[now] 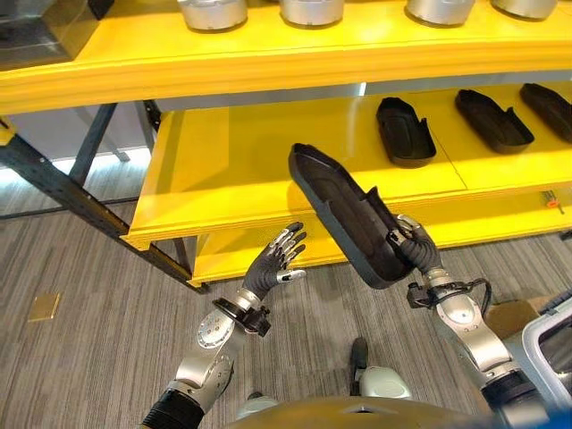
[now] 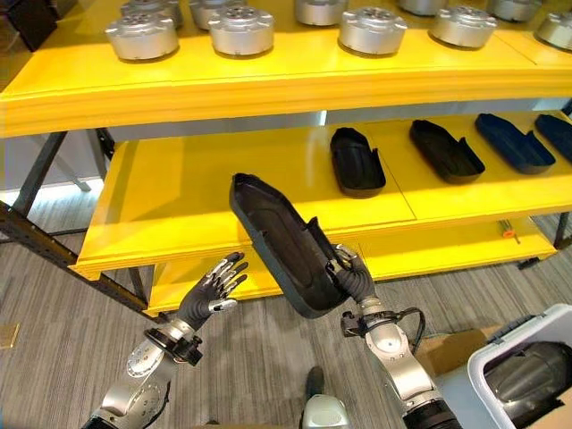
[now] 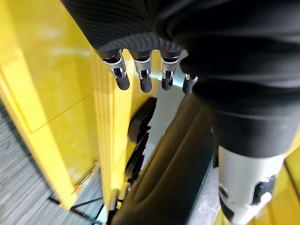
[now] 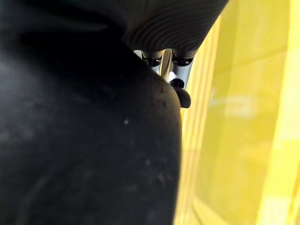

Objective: Move parts from the plastic box to the shelf.

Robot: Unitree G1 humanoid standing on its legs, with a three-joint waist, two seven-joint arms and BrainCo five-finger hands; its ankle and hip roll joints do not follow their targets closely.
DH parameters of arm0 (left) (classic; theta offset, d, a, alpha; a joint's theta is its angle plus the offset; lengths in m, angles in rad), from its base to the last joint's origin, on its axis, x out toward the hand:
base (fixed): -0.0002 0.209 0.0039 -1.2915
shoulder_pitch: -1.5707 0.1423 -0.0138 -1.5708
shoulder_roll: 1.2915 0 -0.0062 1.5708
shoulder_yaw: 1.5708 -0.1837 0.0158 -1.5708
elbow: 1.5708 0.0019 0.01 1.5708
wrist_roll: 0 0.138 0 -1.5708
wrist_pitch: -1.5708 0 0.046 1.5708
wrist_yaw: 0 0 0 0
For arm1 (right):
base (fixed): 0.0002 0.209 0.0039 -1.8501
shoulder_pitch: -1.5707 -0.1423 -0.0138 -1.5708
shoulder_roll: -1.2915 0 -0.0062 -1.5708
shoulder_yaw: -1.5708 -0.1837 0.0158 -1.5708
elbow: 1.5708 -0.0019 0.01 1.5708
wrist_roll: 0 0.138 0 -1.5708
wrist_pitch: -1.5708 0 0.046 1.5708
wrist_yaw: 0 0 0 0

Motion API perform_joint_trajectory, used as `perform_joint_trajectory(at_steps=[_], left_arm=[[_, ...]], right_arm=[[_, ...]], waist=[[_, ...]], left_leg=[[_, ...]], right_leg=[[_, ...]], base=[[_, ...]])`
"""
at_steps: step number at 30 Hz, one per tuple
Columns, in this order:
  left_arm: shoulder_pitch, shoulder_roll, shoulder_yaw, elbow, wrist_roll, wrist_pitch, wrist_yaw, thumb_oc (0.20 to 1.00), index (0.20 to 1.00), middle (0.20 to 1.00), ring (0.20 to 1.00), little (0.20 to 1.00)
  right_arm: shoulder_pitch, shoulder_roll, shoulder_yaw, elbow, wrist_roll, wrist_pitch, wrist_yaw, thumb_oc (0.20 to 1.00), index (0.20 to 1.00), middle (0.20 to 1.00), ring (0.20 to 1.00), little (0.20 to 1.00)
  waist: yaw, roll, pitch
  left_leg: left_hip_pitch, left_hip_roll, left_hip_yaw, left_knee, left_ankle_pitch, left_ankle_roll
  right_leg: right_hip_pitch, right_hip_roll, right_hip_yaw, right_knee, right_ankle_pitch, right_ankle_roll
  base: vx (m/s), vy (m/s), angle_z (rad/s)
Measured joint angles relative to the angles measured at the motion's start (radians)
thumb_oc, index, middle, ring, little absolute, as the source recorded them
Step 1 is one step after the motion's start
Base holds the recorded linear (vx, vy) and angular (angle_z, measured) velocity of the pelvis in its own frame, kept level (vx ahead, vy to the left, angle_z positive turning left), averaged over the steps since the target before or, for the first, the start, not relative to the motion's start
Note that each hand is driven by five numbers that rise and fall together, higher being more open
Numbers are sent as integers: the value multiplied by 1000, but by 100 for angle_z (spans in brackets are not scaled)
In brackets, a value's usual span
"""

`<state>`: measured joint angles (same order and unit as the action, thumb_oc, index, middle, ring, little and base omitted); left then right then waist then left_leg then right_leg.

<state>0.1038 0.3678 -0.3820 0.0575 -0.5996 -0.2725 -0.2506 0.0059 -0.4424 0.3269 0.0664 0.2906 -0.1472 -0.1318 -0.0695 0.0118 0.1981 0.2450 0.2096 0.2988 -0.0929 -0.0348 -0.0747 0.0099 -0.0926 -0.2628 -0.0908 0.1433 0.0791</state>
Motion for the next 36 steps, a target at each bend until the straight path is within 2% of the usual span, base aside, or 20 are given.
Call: perform_joint_trajectory(at_steps=[1,4,5,7,8,11,15,27,28,29,31,33,36], left_arm=[[-1,-1,-2,2,-2,-4,4,1000,1000,1000,1000,1000],[-18,4,-13,6,-19,-38,33,1000,1000,1000,1000,1000],[-45,0,-23,7,-19,-48,40,1000,1000,1000,1000,1000],[-67,-5,-40,8,-19,-49,44,1000,1000,1000,1000,1000],[-74,-15,-50,8,-18,-48,44,1000,1000,1000,1000,1000],[-48,-31,-48,7,-19,-48,53,1000,1000,1000,1000,1000],[-12,-31,-48,2,-19,-48,53,1000,1000,1000,1000,1000],[-3,-30,-49,2,-20,-48,54,1000,1000,1000,1000,1000],[40,-6,-47,2,-15,-32,54,1000,1000,1000,1000,1000],[22,-16,-32,-1,-8,66,55,1000,1000,1000,1000,1000],[-21,-42,-33,49,-5,204,61,1000,1000,1000,1000,1000],[-16,-47,-38,55,1,250,61,1000,1000,1000,1000,1000],[-1,-40,-39,55,1,270,61,1000,1000,1000,1000,1000]], right_arm=[[-1,-1,1,0,1,0,7,200,200,200,200,200],[-10,-15,21,0,2,-9,7,200,200,200,200,200],[-23,-22,23,3,2,-21,6,200,200,200,200,200],[-49,-22,35,24,2,-33,-1,200,200,200,200,200],[-59,-23,35,40,6,-37,-1,200,200,200,200,200],[-46,-41,35,39,17,-37,10,200,200,200,200,200],[-38,-42,33,32,21,-40,18,200,200,200,200,200],[-35,-38,37,33,33,-40,48,200,200,200,200,200],[36,-27,64,35,97,-38,91,200,200,200,200,200],[39,-32,57,36,150,-20,141,200,200,200,200,200],[38,-32,60,38,201,-1,212,200,200,200,200,200],[34,-18,73,37,211,0,241,200,200,200,200,200],[35,17,85,38,217,1,256,200,200,200,200,200]], waist=[[2,6,-1],[8,-10,-2],[9,-3,3],[5,15,13],[3,36,25],[3,60,35],[-2,71,31],[-4,76,24],[-19,49,-56],[-8,51,-57],[10,47,-59],[24,38,-65],[42,17,-76]], left_leg=[[-5,10,8,8,-6,8],[-111,8,36,110,-5,10],[-137,3,49,101,5,23],[-153,-3,55,71,26,27],[-151,-2,65,56,31,24],[-130,-2,79,56,34,25],[-112,-4,82,40,34,25],[-81,-24,103,23,35,24],[-55,-38,102,5,35,23],[-49,-39,86,-1,34,24],[-33,-37,74,-1,36,21],[-24,-36,73,-1,36,21],[-21,-38,71,-1,34,16]], right_leg=[[-1,2,-5,2,-3,-3],[-51,-22,-19,19,-8,-5],[-79,-29,-27,16,3,-15],[-95,-29,-35,-1,18,-17],[-98,-27,-46,-1,19,-17],[-76,-25,-49,-2,15,-18],[-64,-29,-52,-2,12,-15],[-51,-38,-35,-1,17,-8],[-35,-47,-27,-2,22,1],[-31,-45,-27,-2,23,0],[-7,-43,-32,-2,22,0],[1,-42,-32,-2,20,0],[5,-45,-33,-2,21,0]], base=[[-64,-171,6],[-176,-68,17],[-94,-34,23],[-1,-18,17],[70,5,12],[42,14,3],[5,17,2],[-3,20,-4],[0,0,0],[10,-3,3],[2,-1,12],[0,0,4],[0,0,0]])
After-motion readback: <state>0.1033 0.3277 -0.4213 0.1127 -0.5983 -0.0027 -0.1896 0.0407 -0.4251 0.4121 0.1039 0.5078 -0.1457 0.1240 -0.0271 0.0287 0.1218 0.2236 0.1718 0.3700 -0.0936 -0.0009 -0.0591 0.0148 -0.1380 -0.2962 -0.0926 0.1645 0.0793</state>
